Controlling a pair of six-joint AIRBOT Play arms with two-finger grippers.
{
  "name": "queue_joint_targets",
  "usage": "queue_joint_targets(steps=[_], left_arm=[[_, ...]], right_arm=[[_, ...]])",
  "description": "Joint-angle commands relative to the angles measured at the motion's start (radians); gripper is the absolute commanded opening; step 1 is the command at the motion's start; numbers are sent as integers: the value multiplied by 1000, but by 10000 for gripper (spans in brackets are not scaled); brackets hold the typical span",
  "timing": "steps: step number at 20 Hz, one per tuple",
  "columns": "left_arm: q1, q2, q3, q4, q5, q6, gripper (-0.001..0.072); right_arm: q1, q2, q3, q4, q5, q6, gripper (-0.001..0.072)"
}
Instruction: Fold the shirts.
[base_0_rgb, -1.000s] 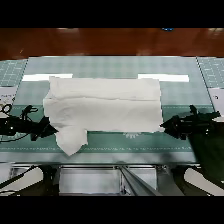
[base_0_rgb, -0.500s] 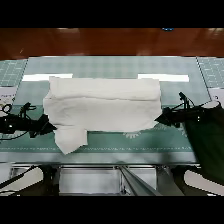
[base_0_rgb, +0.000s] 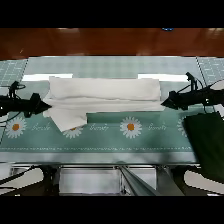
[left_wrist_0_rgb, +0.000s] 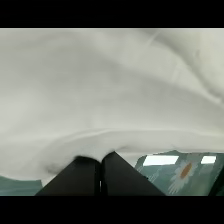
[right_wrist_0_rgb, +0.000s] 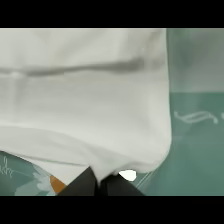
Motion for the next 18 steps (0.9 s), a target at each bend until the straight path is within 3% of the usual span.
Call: queue_joint_targets(steps=[1, 7, 15, 16, 17, 18], left_arm=[[-79, -119, 172, -59, 32, -21, 19], [-132, -365, 469, -59, 44, -141, 18], [-158, -541, 670, -59, 38, -131, 22], [-163, -547, 670, -59, 37, -131, 129], [-166, -549, 670, -58, 32, -130, 347], [-166, -548, 673, -51, 23, -132, 504]], right_arm=[[27, -87, 138, 55, -19, 0, 25], [53, -271, 336, 69, -47, 31, 25], [54, -409, 444, 113, -76, 31, 26], [54, -420, 444, 120, -81, 31, 98], [54, -428, 444, 121, -88, 34, 372], [53, -429, 444, 116, -92, 35, 417]])
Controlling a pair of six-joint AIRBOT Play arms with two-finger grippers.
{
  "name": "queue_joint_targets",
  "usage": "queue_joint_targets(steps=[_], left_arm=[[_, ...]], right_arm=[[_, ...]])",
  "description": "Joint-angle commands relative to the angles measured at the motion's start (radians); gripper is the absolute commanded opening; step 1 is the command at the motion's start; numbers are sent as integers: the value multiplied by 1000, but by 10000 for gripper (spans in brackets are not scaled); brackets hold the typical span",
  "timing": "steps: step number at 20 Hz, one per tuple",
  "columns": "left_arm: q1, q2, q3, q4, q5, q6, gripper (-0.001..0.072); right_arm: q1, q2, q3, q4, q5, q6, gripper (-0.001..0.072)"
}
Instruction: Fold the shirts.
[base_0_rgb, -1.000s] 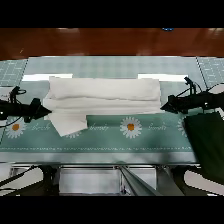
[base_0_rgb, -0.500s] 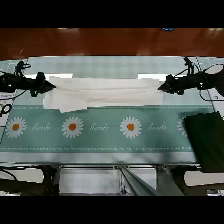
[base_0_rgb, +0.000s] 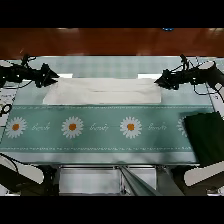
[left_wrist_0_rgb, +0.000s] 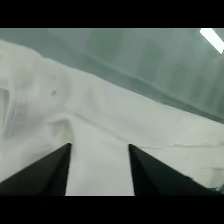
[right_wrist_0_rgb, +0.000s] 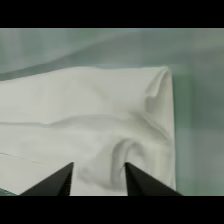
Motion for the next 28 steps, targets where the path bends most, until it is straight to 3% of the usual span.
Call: queue_joint_targets(steps=[1, 4, 8, 12, 16, 21, 28], left_arm=[[-2, -19, 35, 25, -39, 0, 507], [41, 45, 56, 135, -68, -98, 506], [61, 307, -11, 338, 61, -85, 506], [-15, 648, -452, 294, 164, 34, 507], [-140, 889, -816, 237, 282, 26, 507], [-177, 921, -862, 151, 287, 19, 506], [-177, 921, -862, 147, 285, 0, 506]], right_arm=[[-4, -19, 11, 10, -12, 16, 416], [-74, 35, 19, 23, 72, 29, 416], [-233, 221, 3, -108, 152, 42, 416], [-267, 344, -254, -136, -31, 37, 416], [-228, 276, -365, 4, -108, -60, 421], [-165, 114, -281, 79, -94, -68, 421], [-56, -68, -114, 131, 35, -68, 421]])
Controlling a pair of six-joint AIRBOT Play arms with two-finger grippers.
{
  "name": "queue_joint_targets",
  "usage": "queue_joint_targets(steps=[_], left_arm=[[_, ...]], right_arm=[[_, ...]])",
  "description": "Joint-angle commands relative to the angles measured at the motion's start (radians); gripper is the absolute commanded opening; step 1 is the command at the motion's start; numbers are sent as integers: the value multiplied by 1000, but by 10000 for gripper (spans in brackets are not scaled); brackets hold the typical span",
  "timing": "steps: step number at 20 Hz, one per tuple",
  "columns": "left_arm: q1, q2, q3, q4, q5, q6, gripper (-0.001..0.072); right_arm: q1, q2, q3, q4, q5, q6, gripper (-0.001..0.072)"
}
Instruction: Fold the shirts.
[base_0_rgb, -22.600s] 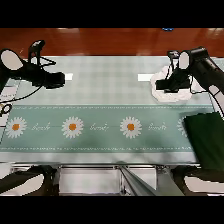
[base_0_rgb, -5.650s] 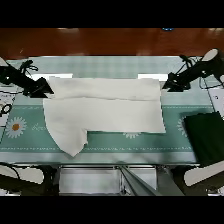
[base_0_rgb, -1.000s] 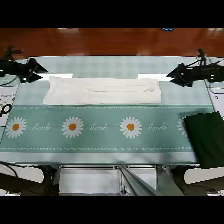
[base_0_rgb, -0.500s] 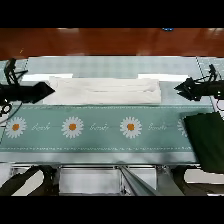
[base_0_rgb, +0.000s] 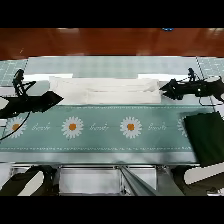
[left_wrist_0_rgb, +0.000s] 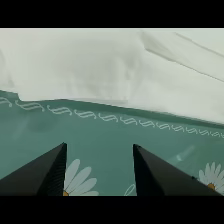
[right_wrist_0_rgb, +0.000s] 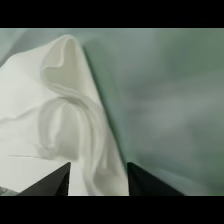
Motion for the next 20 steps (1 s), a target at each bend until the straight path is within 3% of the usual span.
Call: queue_joint_targets(steps=[1, 4, 5, 6, 7, 8, 9, 10, 11, 15, 20], left_arm=[[-2, 5, -6, -8, 3, -8, 506], [-3, 5, -6, -8, 3, -8, 506], [-3, 5, -6, -8, 3, -8, 506], [-2, 5, -6, -8, 4, -7, 506], [-3, 5, -5, -8, 3, -7, 505], [-3, 5, -3, -8, 3, -7, 501], [-4, 5, 0, -16, 2, -6, 369], [-4, 5, 2, -31, 5, -1, 56], [-8, 3, 2, -65, 12, 32, 19], [-120, -76, 51, -122, 35, 34, 18], [-438, -386, 352, -121, 124, 24, 18]], right_arm=[[63, -84, 79, 20, 60, 2, 421], [121, -124, 145, 19, 61, 29, 402], [137, -133, 166, 18, 56, 40, 338], [151, -134, 181, 16, 43, 42, 151], [160, -132, 195, 13, 43, 40, 24], [160, -127, 206, 8, 53, 41, 25], [159, -110, 210, -5, 62, 43, 25], [154, -87, 210, -40, 73, 56, 25], [148, -50, 210, -100, 84, 77, 24], [148, 154, 185, -303, 146, 133, 24], [148, 495, 3, -343, 174, 137, 25]])
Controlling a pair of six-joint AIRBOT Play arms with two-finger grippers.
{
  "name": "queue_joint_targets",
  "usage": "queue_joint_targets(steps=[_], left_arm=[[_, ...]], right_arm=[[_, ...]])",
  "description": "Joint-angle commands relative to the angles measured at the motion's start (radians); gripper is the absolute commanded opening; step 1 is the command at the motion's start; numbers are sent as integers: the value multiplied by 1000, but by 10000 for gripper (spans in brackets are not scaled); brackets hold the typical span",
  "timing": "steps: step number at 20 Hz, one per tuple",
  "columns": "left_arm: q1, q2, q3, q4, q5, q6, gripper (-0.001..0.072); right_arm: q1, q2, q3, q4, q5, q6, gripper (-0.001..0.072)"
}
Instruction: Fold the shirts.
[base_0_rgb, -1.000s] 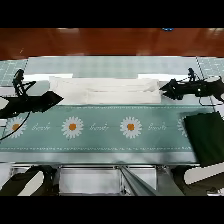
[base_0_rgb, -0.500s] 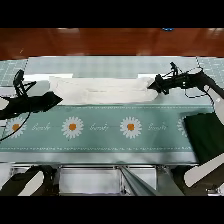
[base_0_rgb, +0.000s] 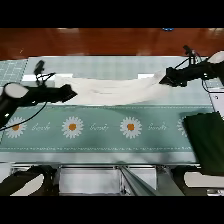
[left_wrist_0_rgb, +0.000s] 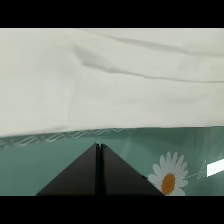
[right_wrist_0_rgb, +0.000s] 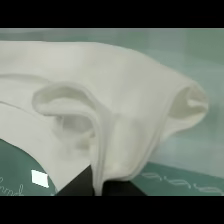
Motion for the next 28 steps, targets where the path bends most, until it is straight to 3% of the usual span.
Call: queue_joint_targets(steps=[1, 7, 10, 13, 15, 18, 21, 23, 28], left_arm=[[-218, -244, 247, -10, 38, -16, 18], [-485, -693, 761, -10, -138, -148, 17], [-568, -803, 859, -10, -185, -250, 18], [-640, -837, 863, -68, -190, -252, 18], [-655, -838, 864, -126, -187, -209, 18], [-566, -806, 879, -123, -218, -197, 18], [-393, -687, 849, 9, -285, -196, 19], [-271, -547, 742, 92, -280, -193, 19], [13, -91, 325, 100, -200, -55, 19]], right_arm=[[0, 246, -132, -47, 19, 13, 25], [1, 570, -285, -46, 58, 77, 25], [0, 644, -287, -45, 64, 89, 25], [1, 662, -287, -26, 64, 92, 24], [6, 661, -287, -18, 51, 92, 25], [6, 660, -287, 32, 31, 94, 25], [45, 624, -287, 127, -32, 93, 25], [151, 565, -283, 182, -137, 97, 25], [490, 207, -98, 258, -409, 99, 25]])
